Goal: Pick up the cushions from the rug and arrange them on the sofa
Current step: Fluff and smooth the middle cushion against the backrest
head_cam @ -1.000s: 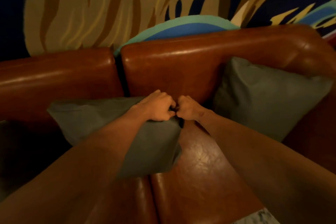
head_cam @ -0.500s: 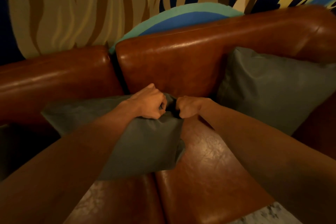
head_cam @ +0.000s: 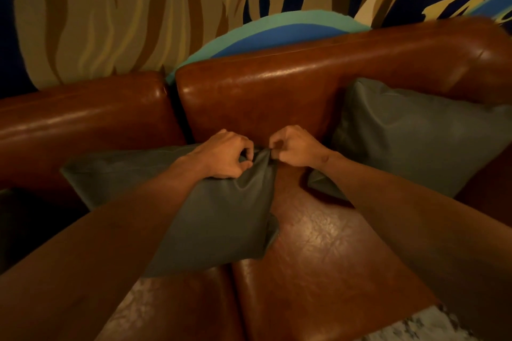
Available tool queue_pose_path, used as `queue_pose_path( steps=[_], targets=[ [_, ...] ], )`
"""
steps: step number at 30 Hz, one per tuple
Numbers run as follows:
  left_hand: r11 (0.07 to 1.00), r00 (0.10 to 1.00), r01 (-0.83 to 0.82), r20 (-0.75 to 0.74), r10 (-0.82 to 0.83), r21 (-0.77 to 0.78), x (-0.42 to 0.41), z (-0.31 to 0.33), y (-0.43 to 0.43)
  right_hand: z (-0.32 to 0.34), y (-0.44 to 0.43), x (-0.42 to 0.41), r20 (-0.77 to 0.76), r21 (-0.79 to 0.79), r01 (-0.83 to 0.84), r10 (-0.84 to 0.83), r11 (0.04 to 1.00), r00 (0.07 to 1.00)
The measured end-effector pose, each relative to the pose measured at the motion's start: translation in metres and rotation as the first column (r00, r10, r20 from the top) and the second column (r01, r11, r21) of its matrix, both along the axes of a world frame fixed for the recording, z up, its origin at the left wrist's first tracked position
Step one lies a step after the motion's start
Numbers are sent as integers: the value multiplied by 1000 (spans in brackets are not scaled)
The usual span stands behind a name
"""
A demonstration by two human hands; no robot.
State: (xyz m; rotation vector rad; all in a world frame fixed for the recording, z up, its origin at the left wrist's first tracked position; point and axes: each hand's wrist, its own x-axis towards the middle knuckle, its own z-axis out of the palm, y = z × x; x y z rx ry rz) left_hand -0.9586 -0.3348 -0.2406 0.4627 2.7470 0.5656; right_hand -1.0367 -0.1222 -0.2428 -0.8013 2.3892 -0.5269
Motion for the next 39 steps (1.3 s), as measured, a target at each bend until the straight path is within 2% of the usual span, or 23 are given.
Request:
queue_pose_path(
  steps=[2,5,10,12,14,18,24,27,30,31,33,35,37,39],
  targets=[
    [996,998,-67,17,66,52,1,1,3,10,2,-3,-14,-51,25,-26,998,1000],
    [990,993,-117,29,115,81,3,5,6,21,2,-7,-12,-64,-40,40,997,999],
    [983,990,-140,-13,142,117,7,13,3,36,3,-26,191,-46,1,8,999,982],
    [982,990,-140,-12,143,126,10,15,2,42,-1,-30,206,-40,30,-21,999,978],
    [985,992,-126,2,127,119,12,15,5,48,-9,-31,133,-31,5,-1,1000,991],
    [986,992,-128,23,126,112,12,18,7,62,-23,-29,-73,28,-186,188,982,979],
    [946,965,-245,-43,260,213,3,25,-1,50,-6,-29,-240,149,-178,210,973,948],
    [912,935,-314,-82,346,264,1,23,-3,42,-10,-29,-260,31,-44,50,999,964],
    [885,914,-365,-68,399,290,-1,21,-5,39,-22,-19,-39,-189,176,-187,966,982],
    [884,917,-364,-57,396,293,0,21,-5,37,-25,-14,-8,-201,190,-196,961,981],
    [893,930,-330,-57,364,306,5,21,-6,32,-26,-10,-81,-163,121,-136,979,987],
    [925,938,-301,-105,331,234,20,20,-17,27,-21,-9,-154,-114,72,-89,991,984],
    [942,930,-334,-146,336,41,44,15,-42,21,-13,-9,-170,-101,138,-153,985,973],
    [888,885,-451,-169,433,-87,76,9,-77,13,-6,-5,-196,-133,235,-258,963,946]
  ],
)
